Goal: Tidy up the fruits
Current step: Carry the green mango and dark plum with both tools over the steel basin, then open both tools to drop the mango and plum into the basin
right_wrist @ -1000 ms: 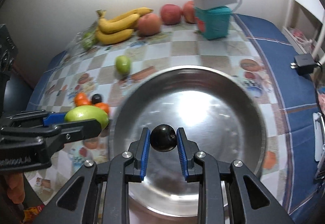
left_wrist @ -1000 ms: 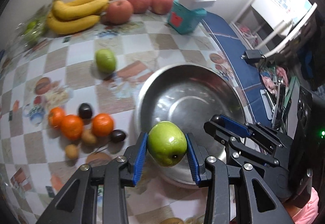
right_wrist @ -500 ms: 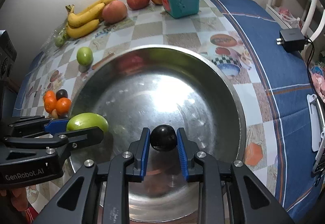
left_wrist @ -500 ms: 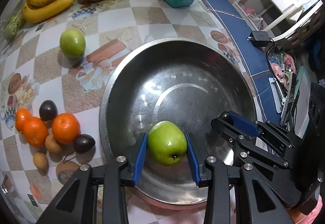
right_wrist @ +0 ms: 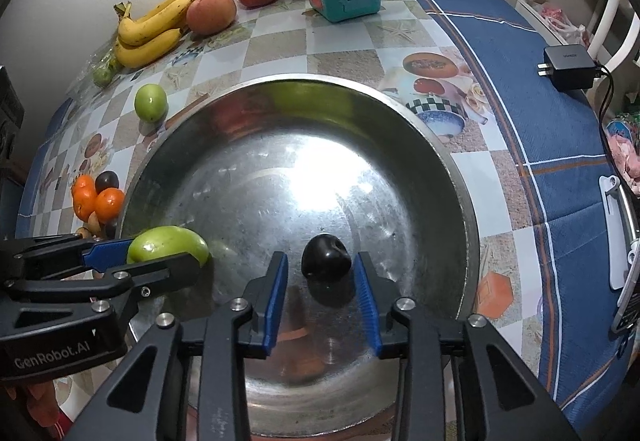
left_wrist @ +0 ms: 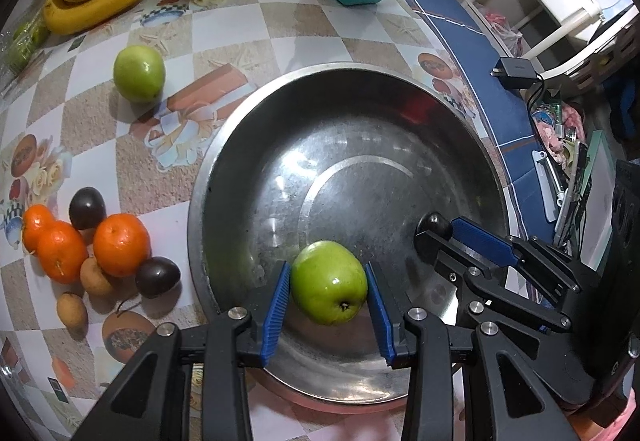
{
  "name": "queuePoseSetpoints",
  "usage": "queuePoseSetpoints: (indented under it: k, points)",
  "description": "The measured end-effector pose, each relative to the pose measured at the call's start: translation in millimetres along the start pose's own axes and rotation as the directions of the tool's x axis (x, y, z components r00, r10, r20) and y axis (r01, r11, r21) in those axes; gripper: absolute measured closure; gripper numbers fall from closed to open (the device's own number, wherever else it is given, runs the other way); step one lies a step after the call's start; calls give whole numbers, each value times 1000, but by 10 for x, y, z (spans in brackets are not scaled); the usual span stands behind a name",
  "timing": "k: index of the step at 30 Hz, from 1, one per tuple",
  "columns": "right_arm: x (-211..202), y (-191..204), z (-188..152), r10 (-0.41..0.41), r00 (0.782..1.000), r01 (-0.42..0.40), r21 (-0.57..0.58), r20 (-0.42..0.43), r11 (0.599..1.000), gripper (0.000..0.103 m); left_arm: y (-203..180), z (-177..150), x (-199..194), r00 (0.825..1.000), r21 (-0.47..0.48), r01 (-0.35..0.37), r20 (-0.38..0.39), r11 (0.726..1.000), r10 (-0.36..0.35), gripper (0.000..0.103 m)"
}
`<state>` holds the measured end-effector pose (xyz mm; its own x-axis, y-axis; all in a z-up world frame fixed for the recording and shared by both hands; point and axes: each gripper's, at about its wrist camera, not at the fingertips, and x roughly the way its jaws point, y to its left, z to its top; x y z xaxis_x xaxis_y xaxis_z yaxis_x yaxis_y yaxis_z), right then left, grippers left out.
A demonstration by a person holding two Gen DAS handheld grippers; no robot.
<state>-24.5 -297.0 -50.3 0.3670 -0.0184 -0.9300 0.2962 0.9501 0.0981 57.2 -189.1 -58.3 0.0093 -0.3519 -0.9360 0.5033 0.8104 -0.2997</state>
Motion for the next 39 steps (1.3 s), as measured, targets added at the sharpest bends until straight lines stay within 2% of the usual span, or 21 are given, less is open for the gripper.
queuePoseSetpoints:
  k: [7, 8, 11, 16, 19, 21, 24, 26, 28, 33, 35, 39]
  points:
    - [-34, 10, 12, -11, 1000, 12, -2, 1, 1000, 60, 9, 5, -139, 1000, -7, 11, 28, 1000, -11, 57]
    - [-45, 15, 13, -12, 1000, 12, -4, 1, 1000, 57, 10, 2, -158, 999, -8, 12, 32, 1000, -12, 55]
    - [-79, 30, 12, -11, 1000, 11, -8, 4, 1000, 44, 25, -13, -238, 999, -20, 7, 45, 1000, -6, 44]
    - [-122, 80, 10, -13, 1000, 13, -15, 3, 1000, 26, 108, -54, -409, 998, -56, -21, 61, 998, 24, 33]
    - [-136, 133, -7, -12, 1000, 12, -24, -4, 1000, 22, 210, -85, -527, 996, -94, -37, 82, 995, 45, 28]
    - [-156, 171, -23, -15, 1000, 15, -28, -6, 1000, 15, 287, -112, -600, 993, -121, -57, 98, 991, 69, 18]
    - [-183, 232, -42, -8, 1000, 7, -33, -13, 999, 14, 405, -160, -684, 988, -157, -73, 122, 985, 93, 6]
    - [-200, 275, -58, -3, 1000, 3, -36, -18, 999, 11, 494, -207, -747, 985, -178, -72, 142, 981, 98, 1]
    - [-222, 328, -77, 2, 1000, -3, -45, -18, 999, 6, 594, -275, -825, 981, -187, -74, 163, 980, 105, 0]
    - [-296, 483, -120, 20, 1000, -20, -74, -4, 997, 4, 792, -419, -980, 971, -207, -82, 202, 975, 125, 0]
    - [-306, 556, -135, 24, 1000, -25, -84, -8, 996, 0, 880, -483, -1064, 965, -208, -90, 225, 974, 138, 0]
    - [-328, 732, -160, 51, 999, -52, -107, -9, 993, 0, 1032, -568, -1197, 947, -210, -111, 275, 971, 168, 0]
